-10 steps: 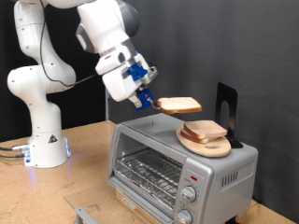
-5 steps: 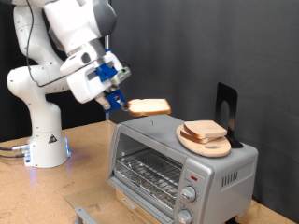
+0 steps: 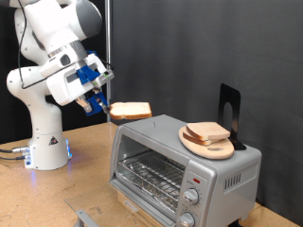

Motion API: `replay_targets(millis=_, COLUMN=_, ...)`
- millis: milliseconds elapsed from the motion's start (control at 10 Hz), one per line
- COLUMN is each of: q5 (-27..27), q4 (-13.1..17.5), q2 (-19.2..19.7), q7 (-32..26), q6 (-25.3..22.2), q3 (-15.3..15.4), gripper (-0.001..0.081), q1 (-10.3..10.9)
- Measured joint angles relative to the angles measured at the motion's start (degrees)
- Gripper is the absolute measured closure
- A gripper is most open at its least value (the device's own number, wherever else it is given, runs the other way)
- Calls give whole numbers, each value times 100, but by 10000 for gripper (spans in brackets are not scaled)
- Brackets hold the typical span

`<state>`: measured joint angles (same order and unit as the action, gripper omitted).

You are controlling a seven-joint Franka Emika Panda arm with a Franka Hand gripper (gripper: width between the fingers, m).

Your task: Make a piece of toast with the oven

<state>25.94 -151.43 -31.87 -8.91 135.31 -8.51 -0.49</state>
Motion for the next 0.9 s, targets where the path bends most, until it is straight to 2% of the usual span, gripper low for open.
replay_targets(millis=300, q5=-246, q4=-257, q2=98, q7=-126, q6=50, q3=-1, gripper=373, q1=-58)
replay_targets(millis=600, q5=-507, q4=-625, q2=573, q7=-115, q6=827, q3=-8, gripper=373, q1=-348)
replay_targets(millis=900, q5=-347, q4=-690, q2=1312, q7=-330, q6=1585, q3=-217, gripper=373, q1=-399)
